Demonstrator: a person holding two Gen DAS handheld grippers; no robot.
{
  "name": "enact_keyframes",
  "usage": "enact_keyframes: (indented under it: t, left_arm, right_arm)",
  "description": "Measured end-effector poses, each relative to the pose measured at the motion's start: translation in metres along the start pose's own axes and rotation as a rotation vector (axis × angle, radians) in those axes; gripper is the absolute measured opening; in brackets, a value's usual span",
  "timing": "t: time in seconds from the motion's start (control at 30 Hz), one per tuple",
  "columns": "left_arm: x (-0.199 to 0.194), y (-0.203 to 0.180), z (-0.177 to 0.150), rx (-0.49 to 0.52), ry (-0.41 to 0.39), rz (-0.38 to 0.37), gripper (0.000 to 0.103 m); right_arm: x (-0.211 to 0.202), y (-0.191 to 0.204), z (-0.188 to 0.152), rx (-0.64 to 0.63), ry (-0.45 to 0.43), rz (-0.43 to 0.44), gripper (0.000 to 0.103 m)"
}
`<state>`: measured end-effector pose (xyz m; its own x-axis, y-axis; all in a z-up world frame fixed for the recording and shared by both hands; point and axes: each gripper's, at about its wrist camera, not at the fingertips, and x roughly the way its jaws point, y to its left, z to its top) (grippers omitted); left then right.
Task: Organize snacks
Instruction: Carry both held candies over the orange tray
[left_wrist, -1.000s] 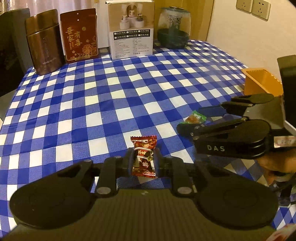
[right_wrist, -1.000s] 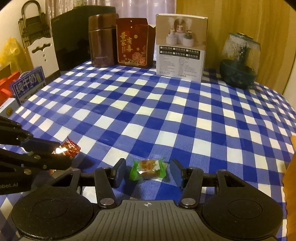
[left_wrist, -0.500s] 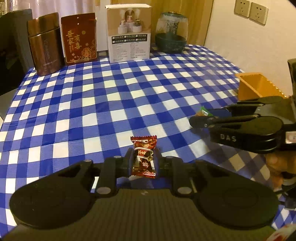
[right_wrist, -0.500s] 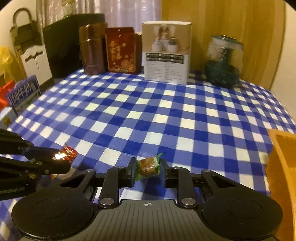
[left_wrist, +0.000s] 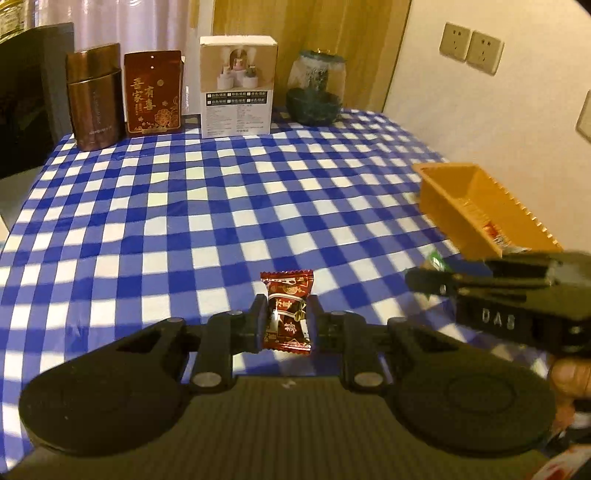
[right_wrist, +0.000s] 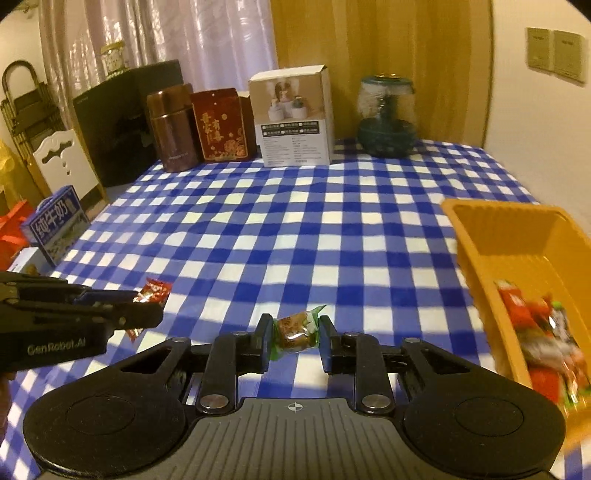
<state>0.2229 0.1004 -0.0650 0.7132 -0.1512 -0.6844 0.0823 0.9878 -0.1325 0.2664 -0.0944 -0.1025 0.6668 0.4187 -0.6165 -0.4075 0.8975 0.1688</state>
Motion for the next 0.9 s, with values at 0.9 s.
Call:
enact_keyframes:
  t: [0.9]
  left_arm:
    - [-0.118,-0.096,-0.055,-0.088,-0.069,-0.064,0.019]
  right_arm:
    - [-0.162,-0.020,-0.070,0.141,-0.063,-0.071,0.026]
